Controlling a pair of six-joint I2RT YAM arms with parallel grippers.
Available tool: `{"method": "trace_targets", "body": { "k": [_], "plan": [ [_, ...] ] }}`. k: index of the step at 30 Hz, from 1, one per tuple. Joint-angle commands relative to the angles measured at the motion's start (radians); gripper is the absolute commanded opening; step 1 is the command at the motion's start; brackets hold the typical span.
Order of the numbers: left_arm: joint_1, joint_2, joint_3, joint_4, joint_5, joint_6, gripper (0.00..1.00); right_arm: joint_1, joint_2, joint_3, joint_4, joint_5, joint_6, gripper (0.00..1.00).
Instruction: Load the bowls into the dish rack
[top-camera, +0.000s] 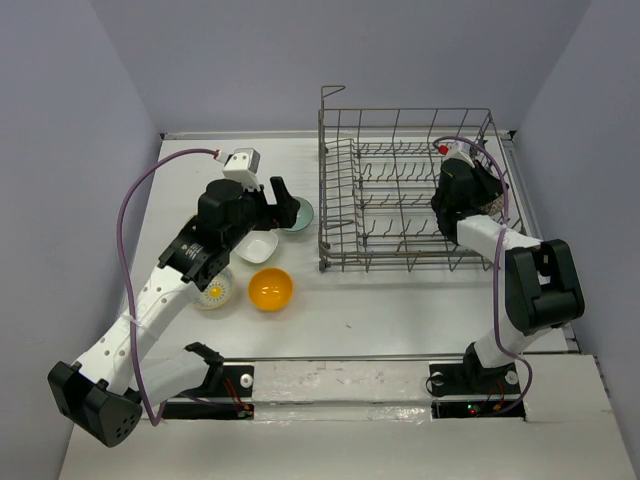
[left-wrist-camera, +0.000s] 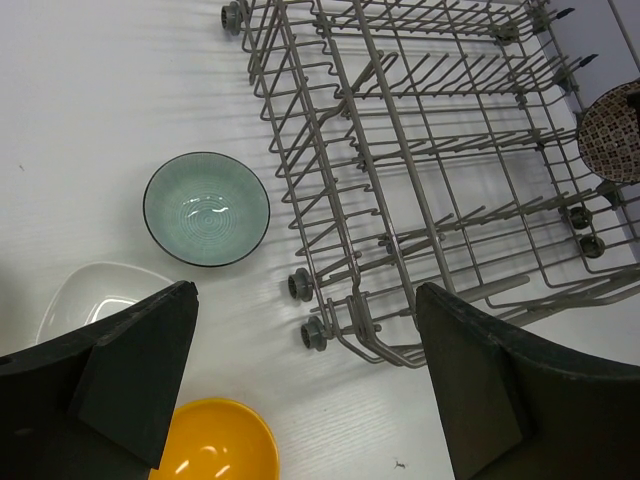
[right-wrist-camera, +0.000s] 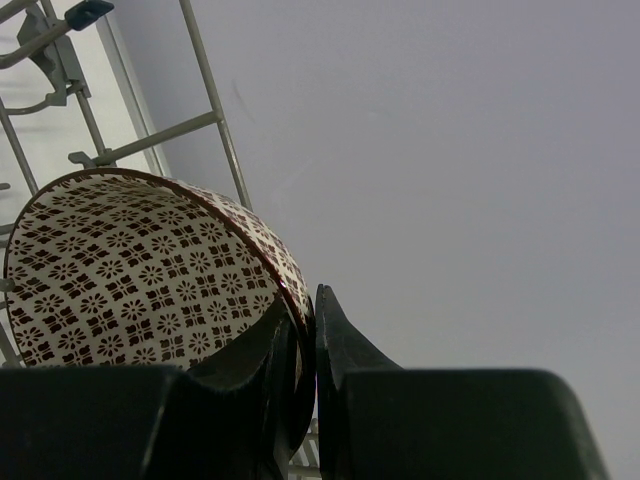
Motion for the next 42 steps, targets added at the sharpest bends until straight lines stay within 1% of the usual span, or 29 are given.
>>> {"method": "trace_targets", "body": {
  "k": [1, 8, 13, 20, 23, 29, 37, 42],
  "plan": [
    [-0.005, -0.005, -0.001, 0.04, 0.005, 0.003, 0.99, -0.004, -0.036, 0.004, 0.054, 0.039, -0.005, 0.01],
    [-0.011, -0.002, 0.001, 0.04, 0.008, 0.001, 0.99, -0.004, -0.03, 0.008, 0.005, 0.037, 0.038, 0.01],
    [-0.011, 0.001, 0.004, 0.04, 0.01, 0.001, 0.99, -0.004, -0.001, 0.039, -0.061, 0.037, 0.09, 0.01],
    [-0.01, 0.009, 0.007, 0.04, 0.01, 0.001, 0.99, 0.005, 0.027, 0.067, -0.085, 0.037, 0.115, 0.03],
    [-0.01, 0.011, 0.01, 0.038, 0.01, 0.001, 0.99, 0.005, 0.042, 0.08, -0.097, 0.043, 0.127, 0.1],
    [-0.008, 0.017, 0.01, 0.038, 0.012, 0.001, 0.99, 0.014, 0.07, 0.1, -0.11, 0.05, 0.13, 0.19],
    [-0.005, 0.02, 0.01, 0.04, 0.015, 0.003, 0.99, 0.032, 0.085, 0.106, -0.119, 0.045, 0.13, 0.23],
    [-0.002, 0.02, 0.009, 0.041, 0.018, 0.001, 0.99, 0.052, 0.085, 0.113, -0.137, 0.048, 0.13, 0.27]
  ]
}}
